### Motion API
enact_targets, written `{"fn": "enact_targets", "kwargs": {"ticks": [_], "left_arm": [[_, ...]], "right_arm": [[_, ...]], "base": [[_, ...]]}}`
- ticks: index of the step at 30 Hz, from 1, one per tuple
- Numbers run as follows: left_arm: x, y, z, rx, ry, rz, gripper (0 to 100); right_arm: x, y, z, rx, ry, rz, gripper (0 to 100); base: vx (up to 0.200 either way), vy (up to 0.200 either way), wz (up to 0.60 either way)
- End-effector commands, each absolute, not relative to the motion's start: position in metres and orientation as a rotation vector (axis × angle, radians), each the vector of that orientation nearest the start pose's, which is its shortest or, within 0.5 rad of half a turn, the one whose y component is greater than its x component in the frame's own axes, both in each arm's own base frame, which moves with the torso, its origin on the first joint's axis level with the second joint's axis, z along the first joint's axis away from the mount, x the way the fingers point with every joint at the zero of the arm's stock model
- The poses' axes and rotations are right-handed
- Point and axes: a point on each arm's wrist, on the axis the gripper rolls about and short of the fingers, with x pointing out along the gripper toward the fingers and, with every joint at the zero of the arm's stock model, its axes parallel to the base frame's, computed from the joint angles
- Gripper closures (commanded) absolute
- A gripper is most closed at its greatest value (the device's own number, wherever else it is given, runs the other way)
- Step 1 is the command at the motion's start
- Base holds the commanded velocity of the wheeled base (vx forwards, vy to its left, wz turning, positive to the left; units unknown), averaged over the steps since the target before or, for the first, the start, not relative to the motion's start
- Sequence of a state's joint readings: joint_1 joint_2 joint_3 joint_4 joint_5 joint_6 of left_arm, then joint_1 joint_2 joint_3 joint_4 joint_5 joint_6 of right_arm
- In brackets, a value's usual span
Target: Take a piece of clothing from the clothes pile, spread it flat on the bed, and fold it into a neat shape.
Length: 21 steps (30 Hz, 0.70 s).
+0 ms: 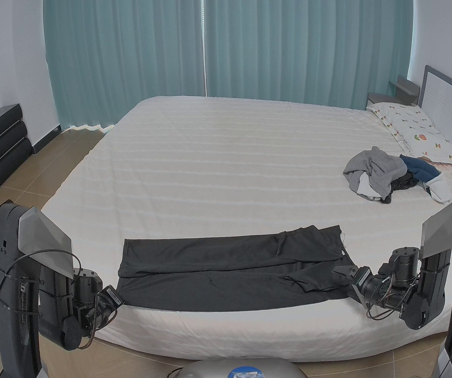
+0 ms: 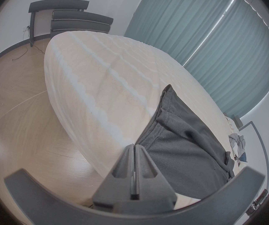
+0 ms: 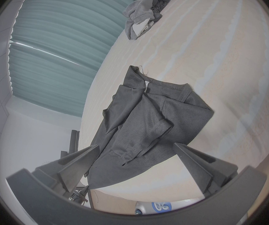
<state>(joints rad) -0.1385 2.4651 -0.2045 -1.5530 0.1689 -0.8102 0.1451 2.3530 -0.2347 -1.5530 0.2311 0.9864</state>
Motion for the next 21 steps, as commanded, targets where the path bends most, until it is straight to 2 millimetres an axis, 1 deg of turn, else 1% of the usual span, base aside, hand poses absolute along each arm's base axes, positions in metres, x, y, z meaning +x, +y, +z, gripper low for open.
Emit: {"fn": "enact_targets", "kwargs": {"ticks": [1, 8, 9, 14, 15, 18, 19, 20, 21], "left_arm": [[0.254, -0.031, -0.06, -0.669, 0.64, 0.311, 100], [0.251, -0.029, -0.061, -0.668, 0.653, 0.321, 100], [0.249, -0.029, -0.06, -0.67, 0.656, 0.318, 0], [0.248, -0.029, -0.059, -0.674, 0.661, 0.316, 0], [0.249, -0.029, -0.057, -0.681, 0.651, 0.313, 0], [0.251, -0.029, -0.045, -0.715, 0.606, 0.303, 0], [0.253, -0.029, -0.031, -0.761, 0.557, 0.28, 0], [0.253, -0.029, -0.031, -0.761, 0.557, 0.28, 0], [0.255, -0.027, -0.016, -0.79, 0.518, 0.234, 0]], "right_arm": [[0.268, 0.045, -0.029, 0.972, 0.69, 0.065, 0], [0.268, 0.045, -0.03, 0.97, 0.69, 0.063, 0], [0.268, 0.045, -0.03, 0.971, 0.691, 0.064, 0], [0.268, 0.045, -0.03, 0.971, 0.692, 0.063, 0], [0.268, 0.045, -0.029, 0.971, 0.691, 0.064, 0], [0.267, 0.044, -0.029, 0.971, 0.692, 0.063, 0], [0.268, 0.045, -0.029, 0.971, 0.691, 0.064, 0], [0.268, 0.045, -0.029, 0.971, 0.691, 0.064, 0], [0.267, 0.044, -0.03, 0.971, 0.694, 0.063, 0]], "base": [[0.0, 0.0, 0.0], [0.0, 0.0, 0.0], [0.0, 0.0, 0.0], [0.0, 0.0, 0.0], [0.0, 0.0, 0.0], [0.0, 0.0, 0.0], [0.0, 0.0, 0.0], [0.0, 0.0, 0.0], [0.0, 0.0, 0.0]]}}
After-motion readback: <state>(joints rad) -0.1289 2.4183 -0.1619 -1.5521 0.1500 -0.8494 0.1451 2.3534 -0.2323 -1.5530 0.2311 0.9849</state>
